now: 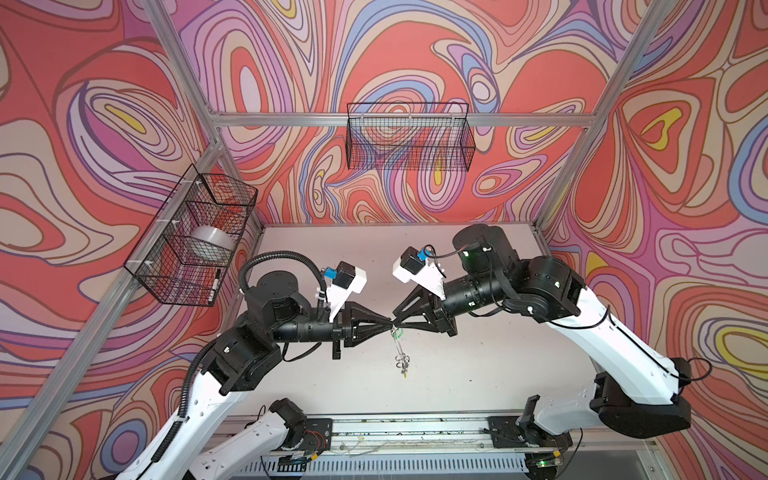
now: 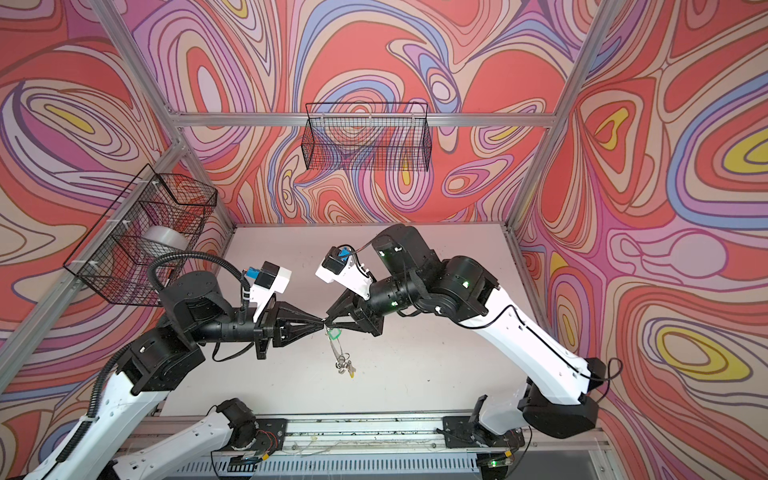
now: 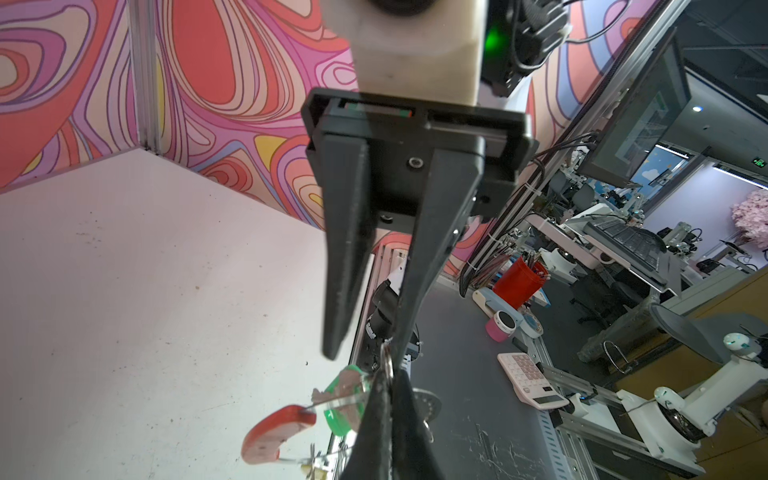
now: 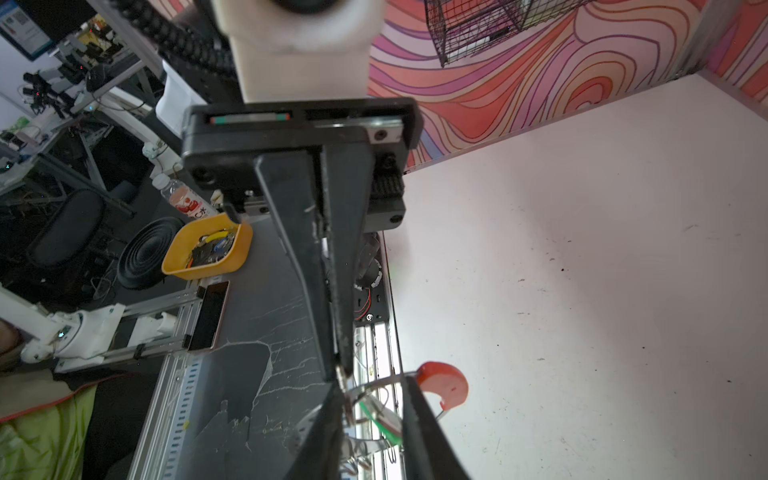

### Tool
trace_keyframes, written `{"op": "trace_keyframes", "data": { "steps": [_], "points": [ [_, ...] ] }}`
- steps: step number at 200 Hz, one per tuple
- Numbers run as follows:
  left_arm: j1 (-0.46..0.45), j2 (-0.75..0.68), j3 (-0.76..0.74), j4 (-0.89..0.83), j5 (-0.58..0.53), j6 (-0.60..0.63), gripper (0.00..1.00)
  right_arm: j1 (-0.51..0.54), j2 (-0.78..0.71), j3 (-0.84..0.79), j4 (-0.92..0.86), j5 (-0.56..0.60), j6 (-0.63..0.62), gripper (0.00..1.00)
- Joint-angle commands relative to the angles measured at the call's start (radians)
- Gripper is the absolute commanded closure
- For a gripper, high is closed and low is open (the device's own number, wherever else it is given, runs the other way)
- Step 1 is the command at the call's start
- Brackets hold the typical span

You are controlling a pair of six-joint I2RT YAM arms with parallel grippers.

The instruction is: Remove the keys from the keyring

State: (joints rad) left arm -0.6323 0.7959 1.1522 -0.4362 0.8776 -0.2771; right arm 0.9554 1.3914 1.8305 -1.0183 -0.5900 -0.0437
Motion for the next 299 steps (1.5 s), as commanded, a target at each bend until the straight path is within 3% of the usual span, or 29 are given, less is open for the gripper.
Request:
{"op": "trace_keyframes", "data": {
  "steps": [1,31,52,114,133,177,203,299],
  "points": [
    [-0.002,-0.041,-0.037,0.128,-0.043,-0.019,1.0,0.005,-0.097,-0.105,0.183,0.065,0.042,0.59],
    [0.0,-0.083,-0.085,0.266,-0.058,-0.061,1.0,0.006,-0.196,-0.29,0.344,0.119,0.075,0.49],
    [-0.001,-0.09,-0.101,0.32,-0.068,-0.083,1.0,0.005,-0.224,-0.379,0.441,0.063,0.106,0.45],
    [-0.001,-0.085,-0.133,0.429,-0.027,-0.145,1.0,0.006,-0.235,-0.455,0.596,-0.013,0.128,0.41],
    [-0.002,-0.089,-0.135,0.427,-0.043,-0.145,1.0,0.005,-0.229,-0.451,0.6,-0.03,0.128,0.47],
    [-0.001,-0.099,-0.156,0.459,-0.086,-0.162,1.0,0.005,-0.222,-0.457,0.601,-0.044,0.136,0.84],
    [-0.001,-0.103,-0.17,0.492,-0.104,-0.185,1.0,0.005,-0.216,-0.457,0.615,-0.057,0.143,1.0],
    [-0.001,-0.096,-0.248,0.667,-0.145,-0.291,1.0,0.015,-0.189,-0.53,0.814,-0.103,0.21,1.0]
  ]
}}
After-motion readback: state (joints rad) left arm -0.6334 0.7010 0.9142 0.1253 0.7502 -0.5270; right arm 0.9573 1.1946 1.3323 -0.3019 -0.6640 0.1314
